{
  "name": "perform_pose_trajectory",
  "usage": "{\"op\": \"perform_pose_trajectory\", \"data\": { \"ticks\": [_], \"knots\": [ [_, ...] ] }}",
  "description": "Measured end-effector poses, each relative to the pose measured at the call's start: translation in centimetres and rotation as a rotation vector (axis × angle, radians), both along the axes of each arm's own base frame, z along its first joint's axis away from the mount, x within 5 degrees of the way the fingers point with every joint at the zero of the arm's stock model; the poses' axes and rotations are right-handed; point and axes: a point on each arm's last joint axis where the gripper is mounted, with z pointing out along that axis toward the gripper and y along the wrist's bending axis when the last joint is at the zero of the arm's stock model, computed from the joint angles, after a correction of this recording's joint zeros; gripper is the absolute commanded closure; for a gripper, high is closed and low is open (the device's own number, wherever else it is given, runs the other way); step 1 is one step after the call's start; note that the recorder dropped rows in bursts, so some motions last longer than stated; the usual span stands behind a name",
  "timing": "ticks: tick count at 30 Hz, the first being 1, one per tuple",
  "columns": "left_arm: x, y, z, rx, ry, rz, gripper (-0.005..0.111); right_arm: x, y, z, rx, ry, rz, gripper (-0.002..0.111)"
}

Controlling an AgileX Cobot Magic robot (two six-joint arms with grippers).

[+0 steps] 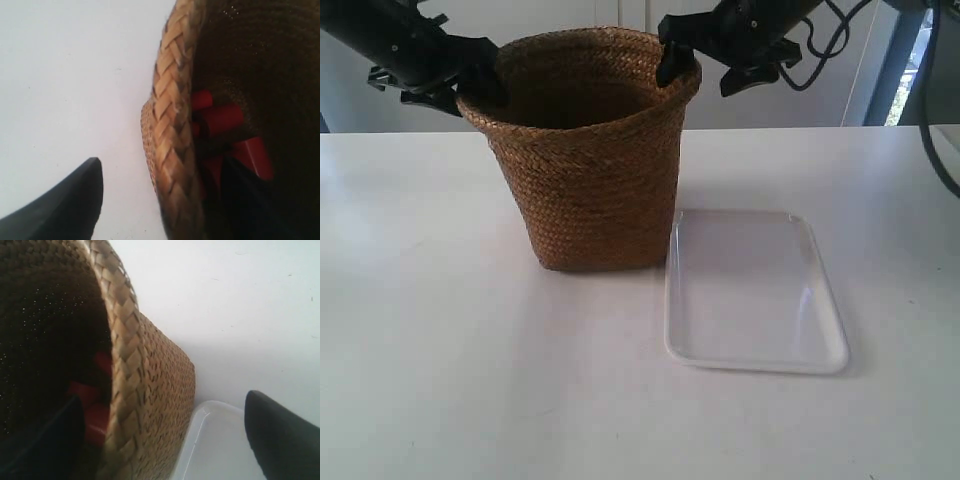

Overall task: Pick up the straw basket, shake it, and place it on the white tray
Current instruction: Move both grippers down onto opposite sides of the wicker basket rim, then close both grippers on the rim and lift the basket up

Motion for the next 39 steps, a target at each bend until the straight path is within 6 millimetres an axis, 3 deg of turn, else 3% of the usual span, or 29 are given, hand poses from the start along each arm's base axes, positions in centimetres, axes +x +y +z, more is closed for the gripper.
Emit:
{"op": "perform_pose_trajectory", "data": {
  "ticks": [7, 11, 14, 22, 30, 34, 39],
  "knots": [
    [0.2, -0.1, -0.6, -0.008, 0.018, -0.002, 0.037, 0.1, 0.3, -0.3, 0.003, 0.011, -0.004, 0.028],
    [0.3, -0.1, -0.6, -0.015, 0.013, 0.001, 0.040, 0.2, 0.3, -0.8, 0.003, 0.022, -0.005, 0.038],
    [0.3, -0.2, -0.5, -0.034, 0.007, 0.005, 0.053, 0.2, 0.3, -0.8, 0.003, 0.022, -0.006, 0.052],
    [0.5, -0.8, 0.0, -0.131, -0.009, 0.025, 0.107, 0.3, 0.6, -0.7, 0.052, 0.037, -0.043, 0.107],
    [0.6, -0.8, 0.0, -0.143, -0.008, 0.033, 0.107, 0.2, 1.3, -0.7, 0.066, 0.039, -0.057, 0.108],
    [0.5, -0.8, 0.5, -0.143, -0.025, 0.035, 0.107, -0.2, 1.9, 0.5, -0.010, -0.020, -0.056, 0.108],
    [-2.1, -2.7, 4.4, -0.018, -0.151, -0.020, 0.107, -2.7, 3.7, 4.4, -0.121, -0.122, -0.016, 0.108]
  ]
}}
